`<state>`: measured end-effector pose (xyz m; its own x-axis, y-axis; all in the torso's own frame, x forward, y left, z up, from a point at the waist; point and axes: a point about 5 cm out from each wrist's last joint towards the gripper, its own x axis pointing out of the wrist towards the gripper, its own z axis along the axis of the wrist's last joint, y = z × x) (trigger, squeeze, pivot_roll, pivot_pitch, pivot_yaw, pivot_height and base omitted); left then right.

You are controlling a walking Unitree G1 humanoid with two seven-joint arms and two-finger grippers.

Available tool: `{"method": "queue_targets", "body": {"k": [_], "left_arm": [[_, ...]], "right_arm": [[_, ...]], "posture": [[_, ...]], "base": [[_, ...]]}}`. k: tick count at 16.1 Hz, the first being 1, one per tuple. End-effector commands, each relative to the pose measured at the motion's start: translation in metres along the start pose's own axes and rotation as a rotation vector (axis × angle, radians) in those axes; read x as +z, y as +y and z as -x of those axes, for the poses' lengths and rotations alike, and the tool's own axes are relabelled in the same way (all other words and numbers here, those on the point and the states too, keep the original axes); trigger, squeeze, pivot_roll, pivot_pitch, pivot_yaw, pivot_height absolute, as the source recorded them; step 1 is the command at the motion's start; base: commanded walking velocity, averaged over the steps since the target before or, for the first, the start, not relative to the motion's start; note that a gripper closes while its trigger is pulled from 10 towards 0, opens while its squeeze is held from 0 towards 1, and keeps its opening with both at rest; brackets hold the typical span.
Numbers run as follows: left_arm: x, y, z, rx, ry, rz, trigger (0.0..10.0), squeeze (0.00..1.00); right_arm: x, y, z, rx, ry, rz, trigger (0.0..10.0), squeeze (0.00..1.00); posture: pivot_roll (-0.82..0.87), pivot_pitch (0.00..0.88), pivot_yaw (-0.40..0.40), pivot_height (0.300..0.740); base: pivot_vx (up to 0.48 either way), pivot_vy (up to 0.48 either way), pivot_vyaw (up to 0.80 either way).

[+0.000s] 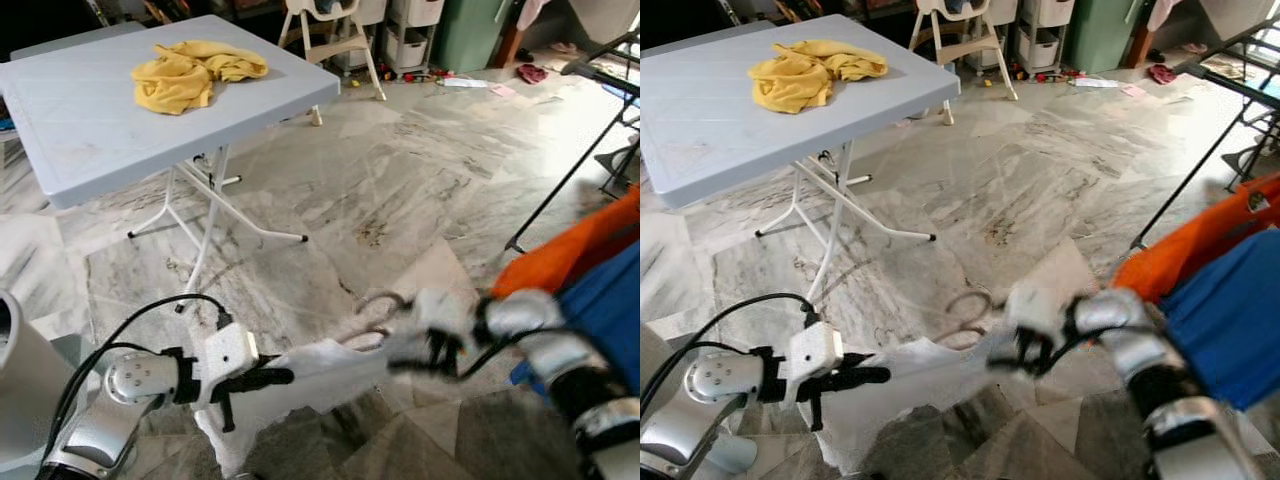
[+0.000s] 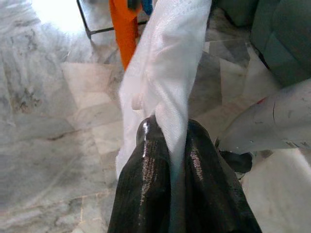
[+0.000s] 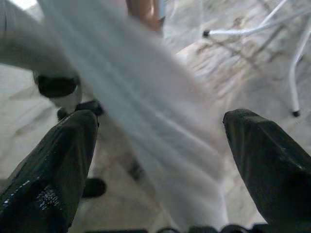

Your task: Hang hanger

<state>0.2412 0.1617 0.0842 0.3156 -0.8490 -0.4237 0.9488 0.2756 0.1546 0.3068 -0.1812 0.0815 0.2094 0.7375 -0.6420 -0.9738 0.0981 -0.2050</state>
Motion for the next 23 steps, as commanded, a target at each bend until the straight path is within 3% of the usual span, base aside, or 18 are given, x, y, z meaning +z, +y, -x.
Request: {"method": "queue_targets", "body": {"k": [1, 2, 6, 7, 8, 11, 12, 13, 23], "left_arm": [[0.011, 0.002, 0.000, -0.011, -0.030, -0.061, 0.0, 0.00], [0.012, 0.002, 0.000, -0.014, -0.029, -0.067, 0.0, 0.00], [0.010, 0.005, 0.005, -0.010, 0.018, -0.131, 0.0, 0.00], [0.008, 0.008, 0.007, 0.005, 0.033, -0.145, 0.0, 0.00], [0.006, 0.010, 0.008, 0.011, 0.042, -0.154, 0.0, 0.00], [0.006, 0.013, 0.008, 0.030, 0.047, -0.173, 0.0, 0.00], [0.007, 0.014, 0.009, 0.035, 0.042, -0.178, 0.0, 0.00], [0.008, 0.014, 0.009, 0.036, 0.040, -0.180, 0.0, 0.00], [0.009, 0.013, 0.006, 0.025, 0.032, -0.188, 0.0, 0.00]], "right_arm": [[0.001, -0.003, 0.002, -0.003, 0.018, 0.006, 6.5, 0.00], [0.001, -0.005, 0.001, -0.014, 0.022, -0.007, 0.0, 0.00], [-0.001, -0.014, 0.003, -0.060, 0.092, -0.024, 0.0, 0.00], [0.000, -0.016, 0.005, -0.061, 0.097, -0.026, 3.6, 0.00], [0.000, -0.018, 0.006, -0.060, 0.110, -0.029, 10.0, 0.00], [-0.004, -0.018, 0.008, -0.036, 0.150, -0.047, 10.0, 0.00], [-0.006, -0.018, 0.008, -0.034, 0.159, -0.057, 2.8, 0.00], [-0.007, -0.018, 0.009, -0.038, 0.163, -0.065, 0.0, 0.00], [-0.013, -0.017, 0.003, -0.059, 0.178, -0.117, 0.0, 0.00]], "posture": [[-0.07, 0.073, 0.012, 0.740], [-0.07, 0.072, 0.012, 0.740], [-0.06, 0.073, 0.013, 0.740], [-0.06, 0.074, 0.011, 0.740], [-0.07, 0.074, 0.010, 0.740], [-0.07, 0.076, 0.007, 0.740], [-0.06, 0.078, 0.005, 0.740], [-0.06, 0.078, 0.005, 0.740], [-0.07, 0.083, 0.004, 0.740]], "base": [[0.000, 0.000, 0.00], [0.000, 0.000, 0.00], [0.000, 0.000, 0.00], [0.000, 0.000, 0.00], [0.000, 0.000, 0.00], [0.000, 0.000, 0.00], [0.000, 0.000, 0.00], [0.000, 0.000, 0.00], [0.000, 0.000, 0.00]]}}
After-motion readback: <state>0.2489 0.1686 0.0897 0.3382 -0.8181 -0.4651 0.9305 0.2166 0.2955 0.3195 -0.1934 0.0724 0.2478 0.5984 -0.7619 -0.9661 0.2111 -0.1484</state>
